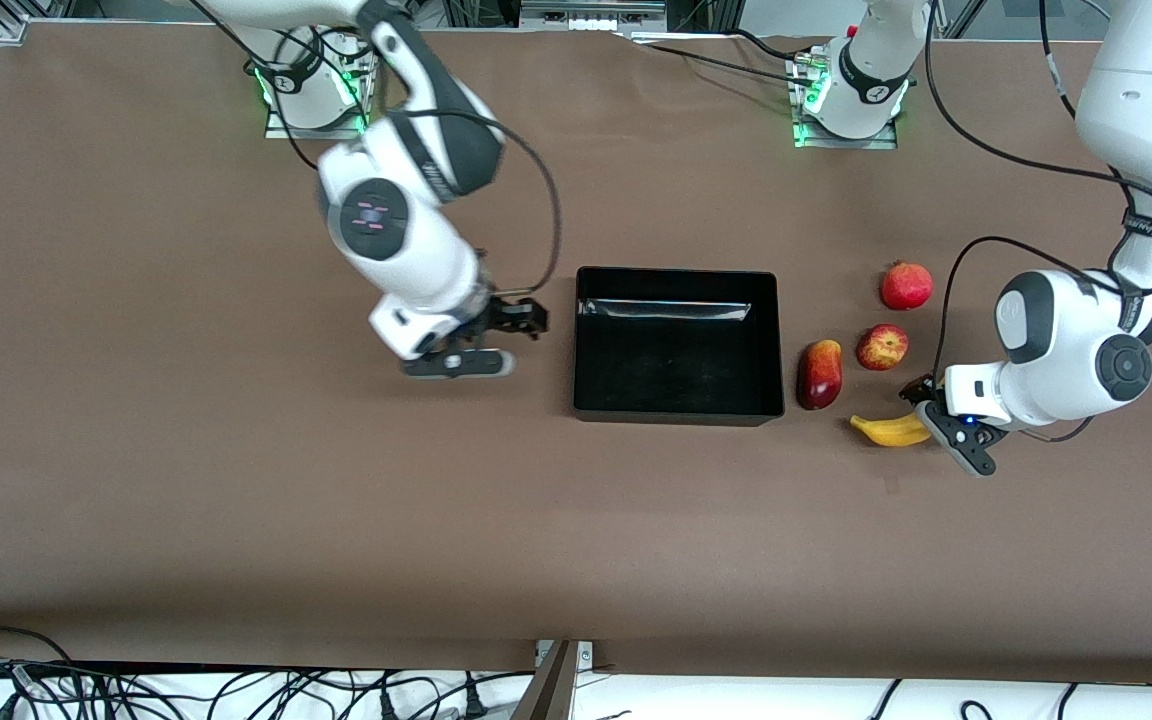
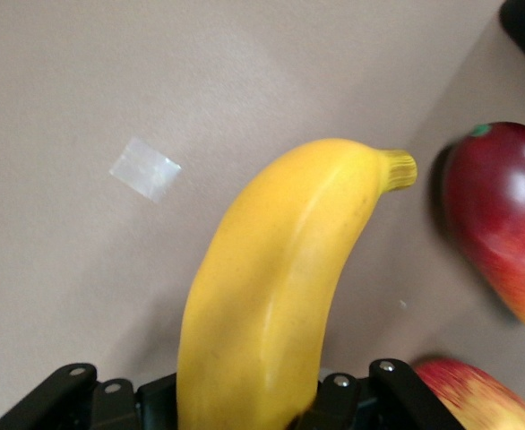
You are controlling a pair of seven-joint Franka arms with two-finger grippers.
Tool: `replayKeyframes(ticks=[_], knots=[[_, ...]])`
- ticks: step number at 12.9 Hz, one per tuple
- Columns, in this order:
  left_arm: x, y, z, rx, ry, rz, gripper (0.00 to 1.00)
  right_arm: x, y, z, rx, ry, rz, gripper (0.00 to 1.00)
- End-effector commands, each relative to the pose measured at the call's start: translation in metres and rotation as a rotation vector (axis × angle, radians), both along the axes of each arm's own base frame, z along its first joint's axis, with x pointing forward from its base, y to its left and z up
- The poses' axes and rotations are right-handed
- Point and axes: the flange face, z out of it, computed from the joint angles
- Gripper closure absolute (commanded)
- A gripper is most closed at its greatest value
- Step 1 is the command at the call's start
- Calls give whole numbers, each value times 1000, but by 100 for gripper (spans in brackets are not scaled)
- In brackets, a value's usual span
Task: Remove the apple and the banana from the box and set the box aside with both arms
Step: 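Place the banana on the table while the right gripper reaches the tray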
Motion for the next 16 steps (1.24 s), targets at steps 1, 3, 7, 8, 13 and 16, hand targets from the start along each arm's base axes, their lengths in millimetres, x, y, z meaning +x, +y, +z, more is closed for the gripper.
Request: replayKeyframes(ticks=[1, 3, 7, 8, 13, 16], knots=[[13, 4, -3, 24, -59, -43, 100, -20, 41, -49, -39, 43, 18, 0], [13, 2, -3, 25, -60, -42, 47, -33, 72, -81, -14, -9, 13, 0], [15, 3, 4, 20, -69, -15, 0, -49, 92, -115, -44, -50, 7, 83], [17, 4, 20, 28, -91, -16, 0, -51, 93, -122, -51, -42, -1, 99], [18, 12, 53, 45, -123, -7, 0, -55, 92, -129, -67, -26, 17, 100], [9, 13, 95, 64, -85, 33, 0, -35, 63, -77, -100, -11, 2, 100]])
